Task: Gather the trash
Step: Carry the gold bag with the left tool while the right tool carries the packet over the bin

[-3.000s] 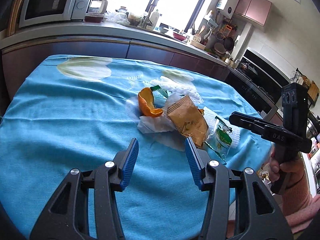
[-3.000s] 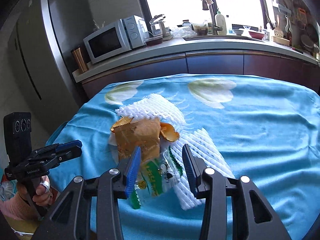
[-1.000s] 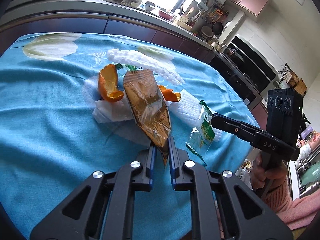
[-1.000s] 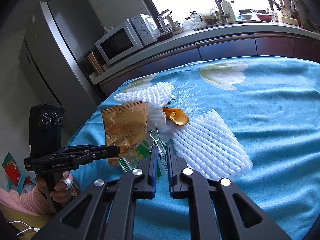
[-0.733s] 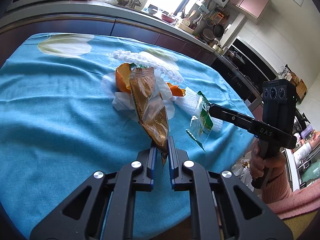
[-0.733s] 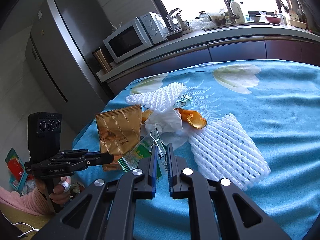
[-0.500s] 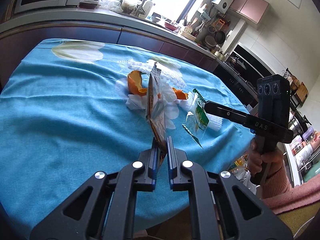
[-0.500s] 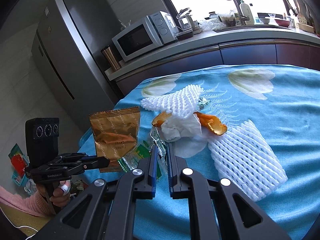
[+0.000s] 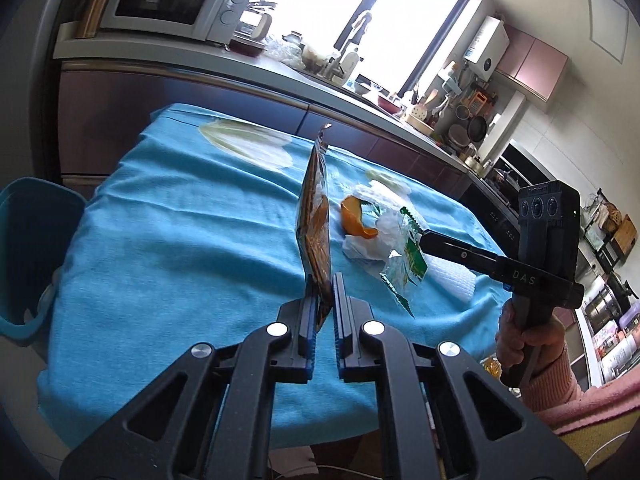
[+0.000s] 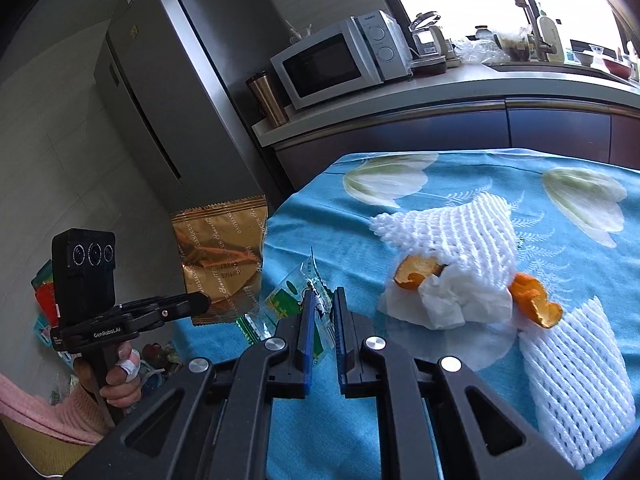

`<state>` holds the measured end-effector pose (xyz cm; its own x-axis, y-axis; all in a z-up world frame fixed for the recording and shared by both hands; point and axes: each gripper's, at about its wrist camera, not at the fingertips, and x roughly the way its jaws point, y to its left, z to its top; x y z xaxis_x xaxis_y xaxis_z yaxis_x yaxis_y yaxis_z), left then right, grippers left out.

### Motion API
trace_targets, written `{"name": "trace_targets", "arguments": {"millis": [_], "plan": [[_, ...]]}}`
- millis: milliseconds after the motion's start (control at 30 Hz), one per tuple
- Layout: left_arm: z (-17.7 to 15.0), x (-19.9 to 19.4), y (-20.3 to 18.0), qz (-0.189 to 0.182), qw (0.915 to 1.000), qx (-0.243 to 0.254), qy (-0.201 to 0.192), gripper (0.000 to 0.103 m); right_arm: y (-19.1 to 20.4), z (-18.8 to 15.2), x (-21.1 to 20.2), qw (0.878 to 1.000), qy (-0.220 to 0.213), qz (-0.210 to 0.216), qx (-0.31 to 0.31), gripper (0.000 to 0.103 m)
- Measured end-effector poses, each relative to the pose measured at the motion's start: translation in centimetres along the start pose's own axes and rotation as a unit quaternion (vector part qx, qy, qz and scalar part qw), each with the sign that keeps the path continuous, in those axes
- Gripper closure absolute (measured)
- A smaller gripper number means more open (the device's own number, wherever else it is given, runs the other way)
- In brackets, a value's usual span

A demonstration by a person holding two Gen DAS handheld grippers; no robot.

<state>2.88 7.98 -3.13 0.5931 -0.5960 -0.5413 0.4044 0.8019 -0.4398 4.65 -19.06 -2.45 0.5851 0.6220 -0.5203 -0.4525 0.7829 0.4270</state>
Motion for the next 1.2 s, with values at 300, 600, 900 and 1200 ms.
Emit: {"name": "trace_targets", "arguments": {"millis": [300, 600, 900, 1200], "plan": [[0.8, -5.6, 4.8, 0.065, 0.9961, -0.031, -0.051, 0.095, 3.7, 2.2, 4.3, 0.999, 0.020, 0.035, -0.035, 0.095], [0.9, -10.7, 10.9, 0.142, 0.9822, -0.082, -0.092, 0.095, 7.7, 4.8, 10.2, 0.992, 0.052, 0.082, -0.076, 0.095], [0.2, -12.2, 17.0, 0.198, 0.9686, -0.125, -0.084, 0.095, 11.0, 6.4, 16.0, 0.987, 0.085, 0.107, -0.086, 0.095], [-0.4, -11.8, 19.7, 0.222, 0.9619, -0.145, -0.069, 0.095, 13.3, 7.4, 20.9, 0.986, 0.106, 0.097, -0.084, 0.095]]}}
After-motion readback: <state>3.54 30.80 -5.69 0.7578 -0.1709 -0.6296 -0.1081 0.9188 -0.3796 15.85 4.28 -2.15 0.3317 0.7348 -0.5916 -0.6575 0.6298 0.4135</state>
